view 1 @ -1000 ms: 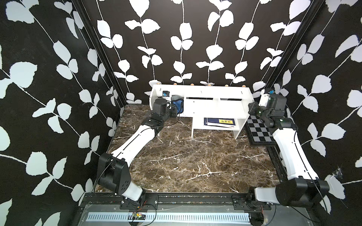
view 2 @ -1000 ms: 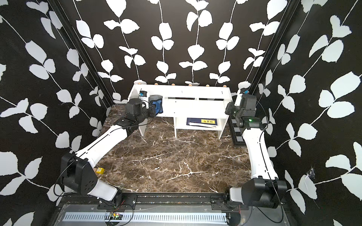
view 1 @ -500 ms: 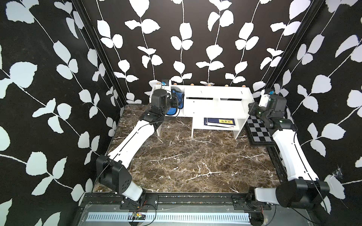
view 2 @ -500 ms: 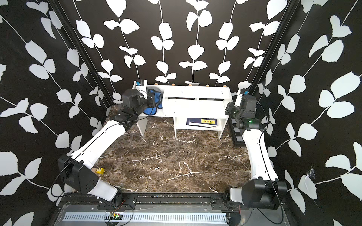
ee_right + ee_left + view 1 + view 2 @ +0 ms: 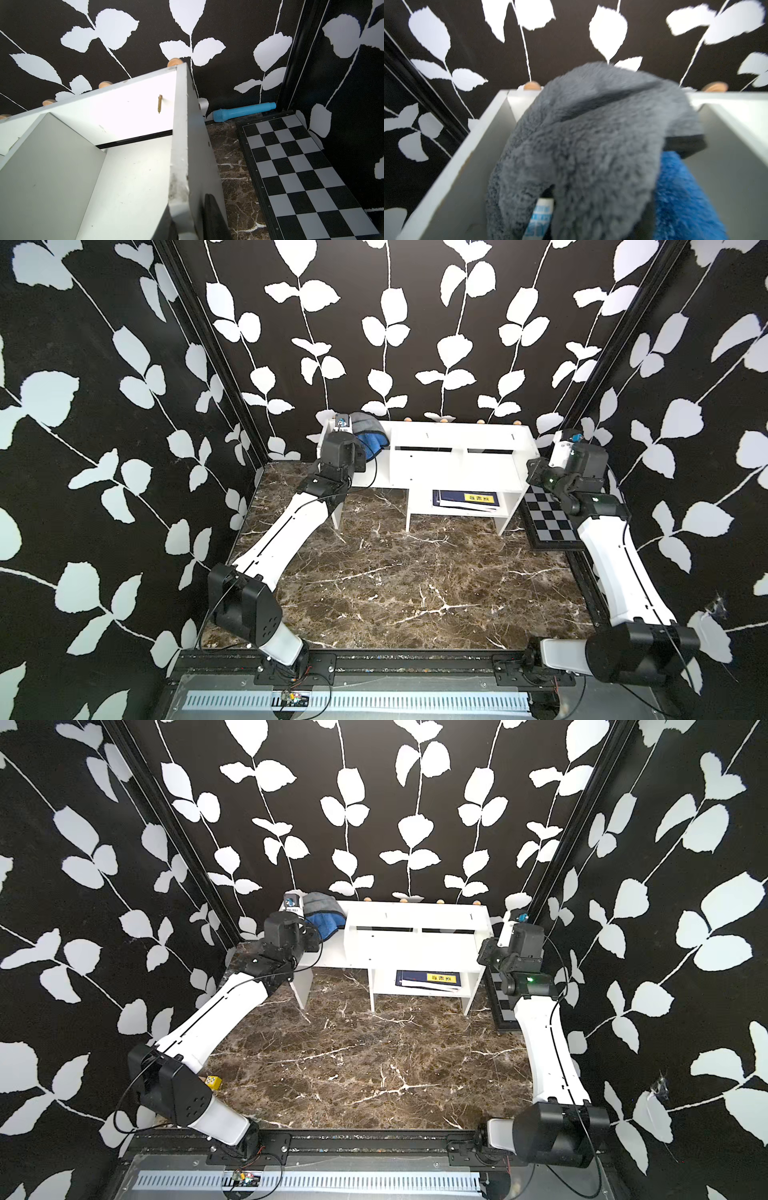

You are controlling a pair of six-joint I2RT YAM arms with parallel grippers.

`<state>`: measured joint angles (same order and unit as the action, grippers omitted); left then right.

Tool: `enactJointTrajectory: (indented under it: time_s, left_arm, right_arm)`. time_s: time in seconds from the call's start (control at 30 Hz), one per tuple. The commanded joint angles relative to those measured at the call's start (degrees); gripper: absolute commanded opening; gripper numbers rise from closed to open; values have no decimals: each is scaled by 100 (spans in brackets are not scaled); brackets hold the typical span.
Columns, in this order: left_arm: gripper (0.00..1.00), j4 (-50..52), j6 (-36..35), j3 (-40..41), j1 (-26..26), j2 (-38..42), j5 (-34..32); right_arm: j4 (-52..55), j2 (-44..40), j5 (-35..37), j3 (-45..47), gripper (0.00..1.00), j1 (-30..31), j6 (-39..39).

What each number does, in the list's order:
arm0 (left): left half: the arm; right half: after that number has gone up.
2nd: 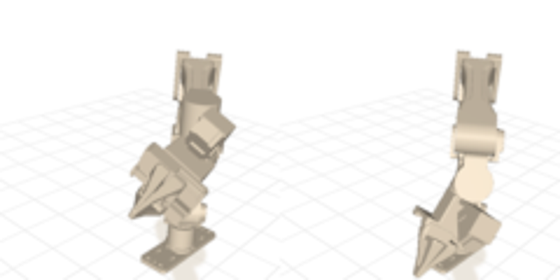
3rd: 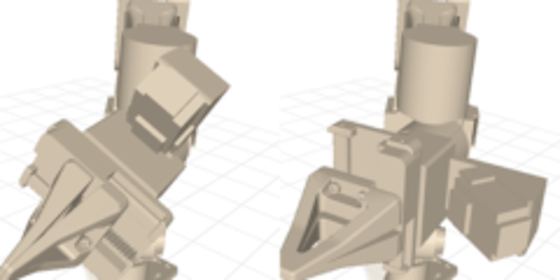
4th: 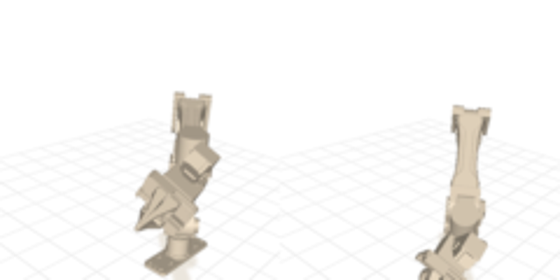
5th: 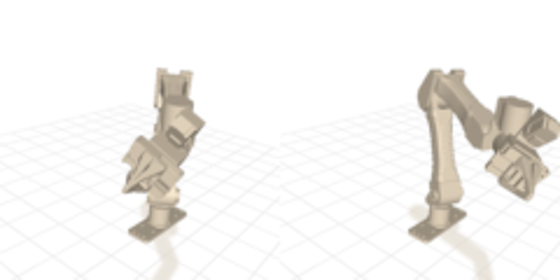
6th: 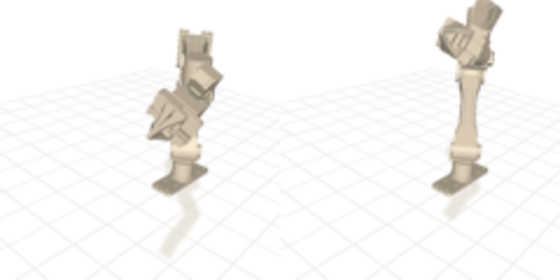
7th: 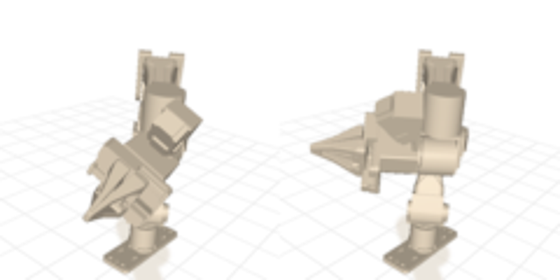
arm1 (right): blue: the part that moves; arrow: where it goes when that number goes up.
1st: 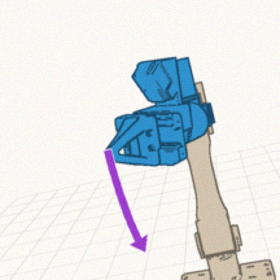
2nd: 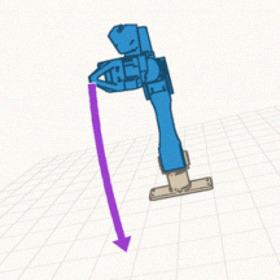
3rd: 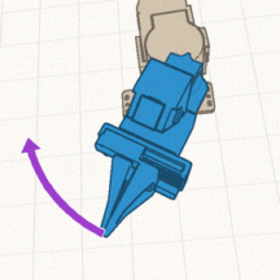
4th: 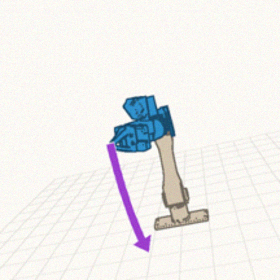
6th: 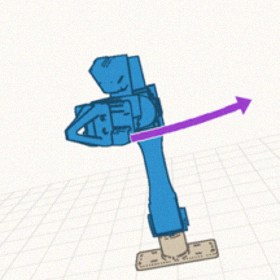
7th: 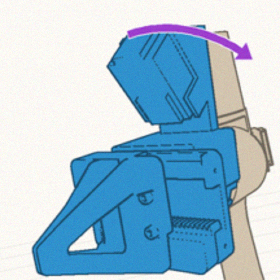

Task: Wipe the bookshelf clean with a cloth
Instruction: Wipe the dust from the shelf.

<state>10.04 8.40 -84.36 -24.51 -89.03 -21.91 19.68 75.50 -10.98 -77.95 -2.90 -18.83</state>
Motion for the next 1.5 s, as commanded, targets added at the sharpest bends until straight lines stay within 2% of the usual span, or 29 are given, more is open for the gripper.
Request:
enactJointTrajectory:
  time_s: [0.0, 0.13, 0.3, 0.4, 0.57, 0.63, 0.8, 1.0, 1.17, 1.3, 1.47]
  left_arm:
    - [0, 39, 189, 420, 76, 360, -67]
    - [0, -229, 482, 1080, 72, 445, 395]
    - [0, -1051, 742, 1774, -52, 631, 1064]
    - [0, -1179, 572, 1596, -220, 581, 1308]
    - [0, -1161, 404, 906, -422, 383, 1906]
    - [0, -1102, 351, 623, -480, 270, 1953]
    - [0, -1083, 278, 100, -483, 88, 1425]
    - [0, -624, 744, -145, -217, 80, -56]
    - [0, -397, 786, 214, 25, 407, -1159]
    - [0, -239, 888, 408, 277, 413, -1080]
    - [0, -653, 935, 928, 333, 402, -298]
  right_arm:
    - [-22, -114, -589, 148, 0, 106, -789]
    - [-43, -136, -598, 190, 0, 109, -807]
    - [-69, -168, -614, 203, 0, 105, -839]
    - [-78, -163, -635, 187, 0, 107, -866]
    - [-61, -167, -642, 181, 0, 107, -879]
    - [-61, -170, -646, 163, 0, 111, -892]
    - [36, -174, -673, 105, 0, 111, -875]
    - [149, -249, -574, 116, 0, 106, -766]
    - [161, -273, -563, 145, 0, 105, -741]
    - [109, -248, -588, 163, 0, 107, -770]
    - [130, -200, -514, 154, 0, 109, -746]
